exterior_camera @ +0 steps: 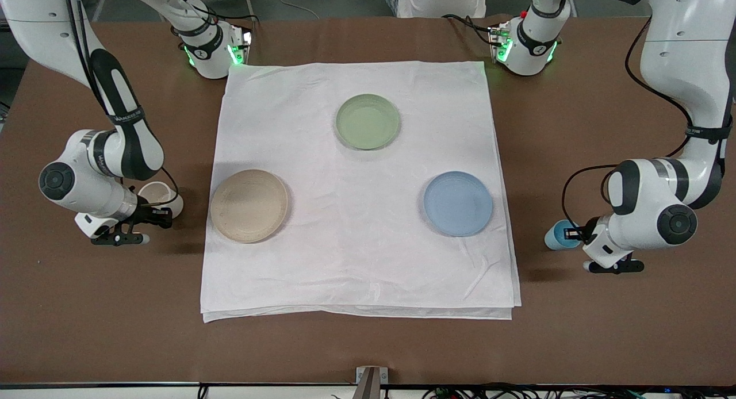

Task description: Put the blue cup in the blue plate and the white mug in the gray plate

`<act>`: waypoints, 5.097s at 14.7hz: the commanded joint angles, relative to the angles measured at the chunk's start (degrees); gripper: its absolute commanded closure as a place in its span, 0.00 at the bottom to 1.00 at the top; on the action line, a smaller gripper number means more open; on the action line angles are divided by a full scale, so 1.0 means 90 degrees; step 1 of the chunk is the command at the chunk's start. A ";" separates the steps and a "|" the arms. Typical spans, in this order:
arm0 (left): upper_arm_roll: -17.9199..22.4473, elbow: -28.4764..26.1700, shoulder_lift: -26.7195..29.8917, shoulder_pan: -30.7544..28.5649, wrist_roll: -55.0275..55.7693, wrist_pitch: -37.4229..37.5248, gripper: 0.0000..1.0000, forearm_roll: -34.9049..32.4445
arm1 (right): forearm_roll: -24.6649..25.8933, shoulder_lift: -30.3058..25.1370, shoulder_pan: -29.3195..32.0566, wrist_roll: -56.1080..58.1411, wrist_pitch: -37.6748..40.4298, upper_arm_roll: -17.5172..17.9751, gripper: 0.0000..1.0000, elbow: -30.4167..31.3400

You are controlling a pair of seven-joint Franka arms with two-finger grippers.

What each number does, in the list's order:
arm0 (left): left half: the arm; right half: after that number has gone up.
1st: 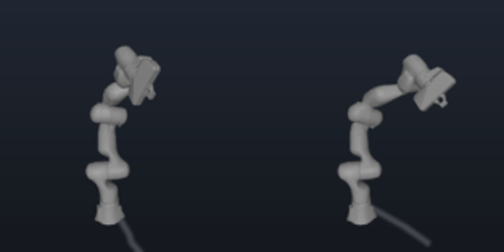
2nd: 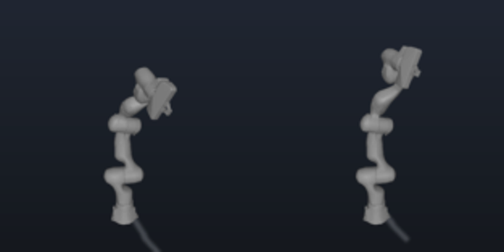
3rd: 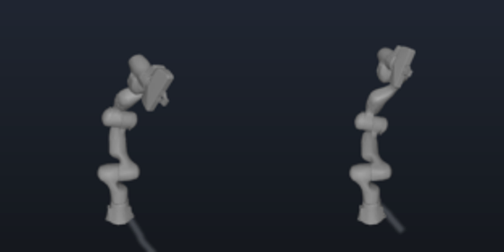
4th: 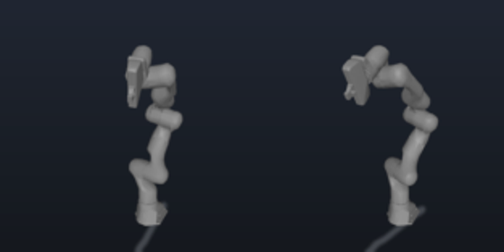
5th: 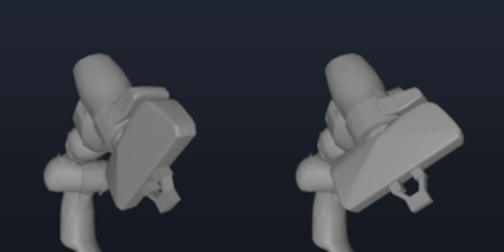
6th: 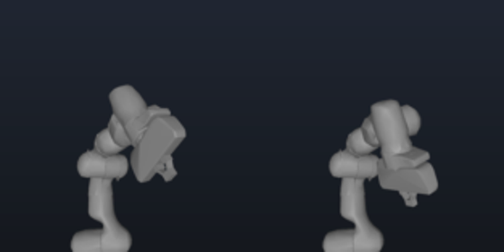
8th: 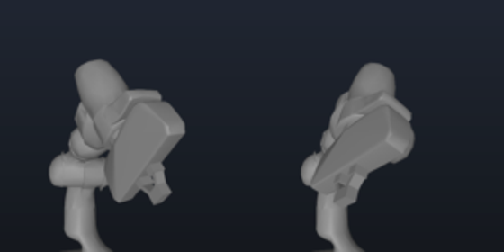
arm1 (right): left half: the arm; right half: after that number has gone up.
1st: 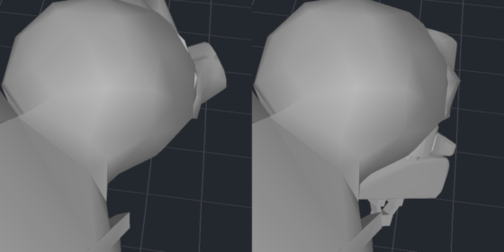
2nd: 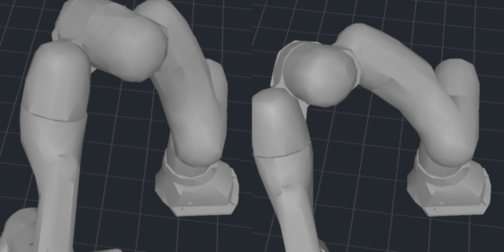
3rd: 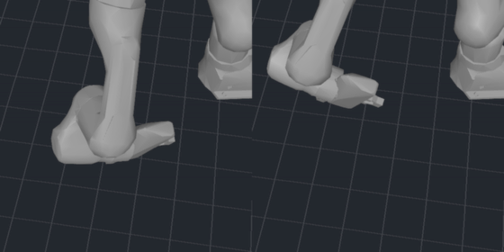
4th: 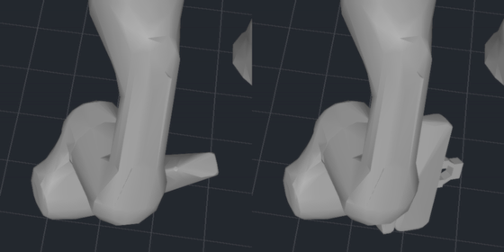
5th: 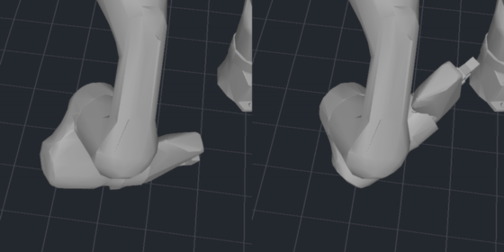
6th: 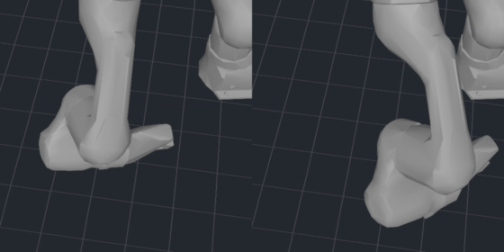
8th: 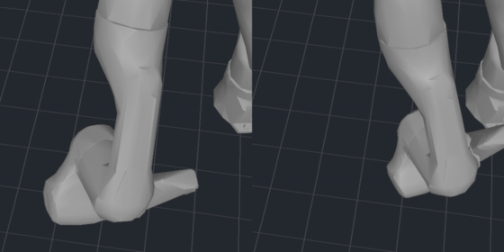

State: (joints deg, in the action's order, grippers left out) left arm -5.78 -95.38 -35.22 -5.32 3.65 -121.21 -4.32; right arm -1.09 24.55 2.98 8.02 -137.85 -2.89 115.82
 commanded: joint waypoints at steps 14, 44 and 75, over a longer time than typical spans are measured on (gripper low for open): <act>-0.1839 -0.0115 0.0262 0.0737 0.3060 0.1066 1.00 -0.0116 | -0.1676 -0.0609 -0.1716 -0.1993 0.0428 0.0155 1.00 0.0274; -0.0092 0.0463 0.4341 0.0716 0.0835 0.4220 0.00 0.0509 | 0.0541 -0.1605 -0.0477 -0.0520 0.6381 -0.0177 0.00 -0.4392; 0.0134 0.0462 0.4324 0.0806 0.0307 0.3918 0.00 0.0480 | 0.0248 -0.3851 -0.0302 -0.0608 0.5766 0.0018 0.00 -0.1833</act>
State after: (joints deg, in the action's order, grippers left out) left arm -4.72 -92.73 4.43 2.01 6.49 -86.07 0.27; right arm 0.10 -8.13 0.14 2.29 -85.21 -3.11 97.16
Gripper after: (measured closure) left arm 0.000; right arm 0.000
